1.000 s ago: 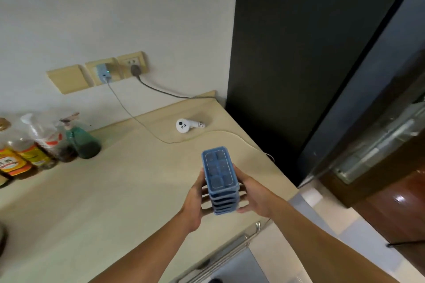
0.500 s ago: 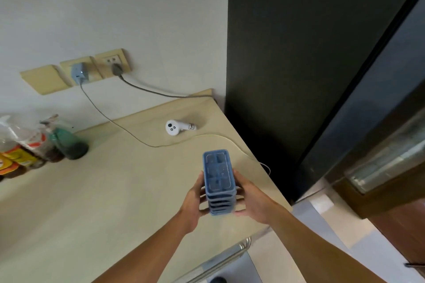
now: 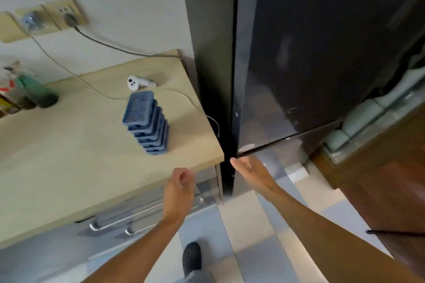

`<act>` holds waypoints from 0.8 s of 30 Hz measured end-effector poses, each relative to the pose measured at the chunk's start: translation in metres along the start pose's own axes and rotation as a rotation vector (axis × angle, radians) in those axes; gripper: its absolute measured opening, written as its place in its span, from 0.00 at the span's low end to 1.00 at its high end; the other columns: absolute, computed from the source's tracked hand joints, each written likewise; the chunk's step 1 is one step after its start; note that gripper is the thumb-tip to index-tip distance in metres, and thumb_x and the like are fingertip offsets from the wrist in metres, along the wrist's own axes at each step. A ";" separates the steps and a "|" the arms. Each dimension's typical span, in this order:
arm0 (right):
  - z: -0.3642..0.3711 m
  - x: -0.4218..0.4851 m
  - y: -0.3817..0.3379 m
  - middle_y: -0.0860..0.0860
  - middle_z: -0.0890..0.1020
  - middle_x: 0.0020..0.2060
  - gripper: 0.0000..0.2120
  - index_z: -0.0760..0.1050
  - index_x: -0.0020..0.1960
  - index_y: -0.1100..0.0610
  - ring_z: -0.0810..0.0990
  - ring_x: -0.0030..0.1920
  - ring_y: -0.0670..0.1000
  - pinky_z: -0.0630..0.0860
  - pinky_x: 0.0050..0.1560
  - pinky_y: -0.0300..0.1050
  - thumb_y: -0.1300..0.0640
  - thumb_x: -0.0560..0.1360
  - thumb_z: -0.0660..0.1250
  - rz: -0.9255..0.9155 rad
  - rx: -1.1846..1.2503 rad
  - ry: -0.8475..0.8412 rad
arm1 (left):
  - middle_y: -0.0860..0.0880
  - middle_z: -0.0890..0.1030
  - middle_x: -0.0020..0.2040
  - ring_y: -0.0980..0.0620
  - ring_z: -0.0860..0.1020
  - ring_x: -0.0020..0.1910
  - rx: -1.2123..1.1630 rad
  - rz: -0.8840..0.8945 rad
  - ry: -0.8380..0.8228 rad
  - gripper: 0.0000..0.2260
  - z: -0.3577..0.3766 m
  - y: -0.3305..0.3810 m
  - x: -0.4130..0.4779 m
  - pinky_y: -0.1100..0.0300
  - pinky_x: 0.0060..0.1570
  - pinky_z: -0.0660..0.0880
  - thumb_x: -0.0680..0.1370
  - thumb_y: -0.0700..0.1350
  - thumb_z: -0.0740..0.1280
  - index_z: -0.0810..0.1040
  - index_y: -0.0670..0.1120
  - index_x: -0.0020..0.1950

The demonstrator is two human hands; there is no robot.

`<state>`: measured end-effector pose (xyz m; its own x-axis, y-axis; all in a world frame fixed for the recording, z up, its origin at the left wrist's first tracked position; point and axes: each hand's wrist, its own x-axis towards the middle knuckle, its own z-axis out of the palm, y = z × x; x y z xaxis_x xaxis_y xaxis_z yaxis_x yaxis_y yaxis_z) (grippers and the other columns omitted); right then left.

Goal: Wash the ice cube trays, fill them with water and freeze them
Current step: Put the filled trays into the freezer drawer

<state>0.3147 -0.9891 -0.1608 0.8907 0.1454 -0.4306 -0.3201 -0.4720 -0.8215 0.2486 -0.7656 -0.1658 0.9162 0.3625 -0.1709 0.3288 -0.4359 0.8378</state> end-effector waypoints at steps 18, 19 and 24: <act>0.021 0.161 0.183 0.54 0.70 0.74 0.39 0.66 0.77 0.57 0.61 0.78 0.59 0.60 0.76 0.60 0.30 0.78 0.59 -0.536 -0.917 0.492 | 0.43 0.84 0.55 0.43 0.77 0.67 1.050 0.969 0.519 0.16 0.160 -0.034 0.100 0.48 0.63 0.73 0.81 0.53 0.64 0.83 0.43 0.54; 0.025 0.166 0.188 0.54 0.72 0.72 0.39 0.69 0.75 0.57 0.64 0.76 0.59 0.63 0.74 0.60 0.29 0.77 0.59 -0.563 -0.895 0.546 | 0.43 0.84 0.53 0.43 0.79 0.64 1.043 0.999 0.555 0.15 0.162 -0.036 0.103 0.49 0.60 0.74 0.81 0.52 0.63 0.84 0.43 0.51; 0.034 0.171 0.187 0.52 0.75 0.65 0.37 0.72 0.67 0.55 0.68 0.70 0.57 0.71 0.65 0.59 0.26 0.75 0.58 -0.573 -0.863 0.690 | 0.46 0.81 0.41 0.44 0.80 0.42 1.028 1.088 0.700 0.14 0.166 -0.038 0.108 0.51 0.42 0.73 0.81 0.48 0.63 0.84 0.44 0.42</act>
<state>0.3962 -1.0232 -0.4009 0.8991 0.1551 0.4093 0.2543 -0.9462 -0.2000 0.3731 -0.8462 -0.3025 0.6229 -0.3055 0.7202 -0.0923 -0.9428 -0.3202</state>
